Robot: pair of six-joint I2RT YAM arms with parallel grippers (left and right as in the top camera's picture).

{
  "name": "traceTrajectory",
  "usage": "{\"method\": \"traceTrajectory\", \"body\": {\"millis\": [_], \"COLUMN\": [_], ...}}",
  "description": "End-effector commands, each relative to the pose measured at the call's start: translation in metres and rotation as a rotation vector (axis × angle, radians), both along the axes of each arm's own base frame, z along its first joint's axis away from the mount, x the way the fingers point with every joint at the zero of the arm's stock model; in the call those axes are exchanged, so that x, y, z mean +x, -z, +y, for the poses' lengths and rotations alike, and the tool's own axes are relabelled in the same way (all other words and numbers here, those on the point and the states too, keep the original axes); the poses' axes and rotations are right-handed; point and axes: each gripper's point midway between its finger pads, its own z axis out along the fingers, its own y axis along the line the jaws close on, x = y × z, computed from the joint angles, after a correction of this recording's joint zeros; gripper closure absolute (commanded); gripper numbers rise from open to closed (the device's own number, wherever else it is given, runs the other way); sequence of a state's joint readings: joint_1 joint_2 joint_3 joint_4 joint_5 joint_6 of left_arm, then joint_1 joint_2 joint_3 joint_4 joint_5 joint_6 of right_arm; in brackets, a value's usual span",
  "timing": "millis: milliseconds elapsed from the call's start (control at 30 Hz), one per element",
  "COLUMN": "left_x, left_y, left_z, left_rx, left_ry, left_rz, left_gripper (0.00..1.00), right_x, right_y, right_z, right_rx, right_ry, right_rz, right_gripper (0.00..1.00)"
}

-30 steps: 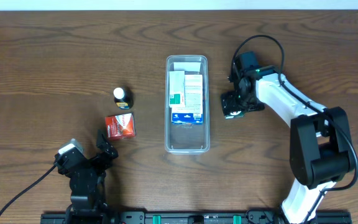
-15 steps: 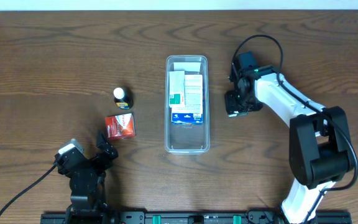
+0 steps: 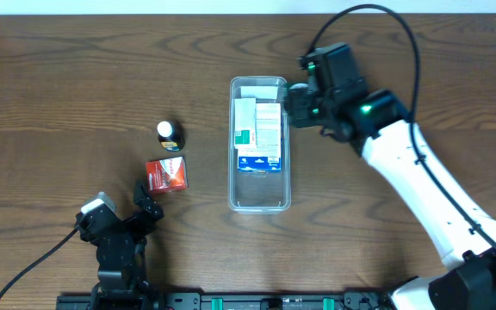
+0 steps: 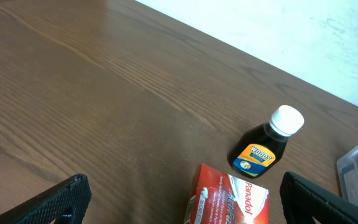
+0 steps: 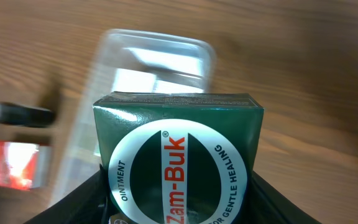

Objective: Pack container
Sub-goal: 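Place the green ointment box into the container and release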

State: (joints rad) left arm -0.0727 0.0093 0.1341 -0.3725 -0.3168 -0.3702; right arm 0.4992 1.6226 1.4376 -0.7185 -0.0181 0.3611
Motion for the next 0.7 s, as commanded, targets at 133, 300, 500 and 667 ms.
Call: {"method": "traceTrajectory", "body": {"millis": [133,300,500,667], "left_x": [-0.001,-0.001,-0.001,-0.001], "left_y": [0.010,0.010,0.010,0.010], "left_z": [0.002,0.002,0.002,0.002], "left_rx": [-0.005,-0.005,-0.005,-0.005], "left_ry": [-0.012,-0.012,-0.012,-0.012], "left_rz": [0.019,0.019,0.019,0.019], "left_gripper": [0.02,0.02,0.02,0.02], "right_x": [0.002,0.018,0.035,0.039], "right_y": [0.043,0.076,0.090,0.090], "right_z": [0.056,0.063,0.048,0.046], "right_rx": [0.033,0.012,-0.030,-0.052], "right_ry": [0.050,0.098,0.152,0.123], "right_rz": [0.043,0.050,0.029,0.009], "right_gripper": [0.45,0.46,0.41,0.25]}}
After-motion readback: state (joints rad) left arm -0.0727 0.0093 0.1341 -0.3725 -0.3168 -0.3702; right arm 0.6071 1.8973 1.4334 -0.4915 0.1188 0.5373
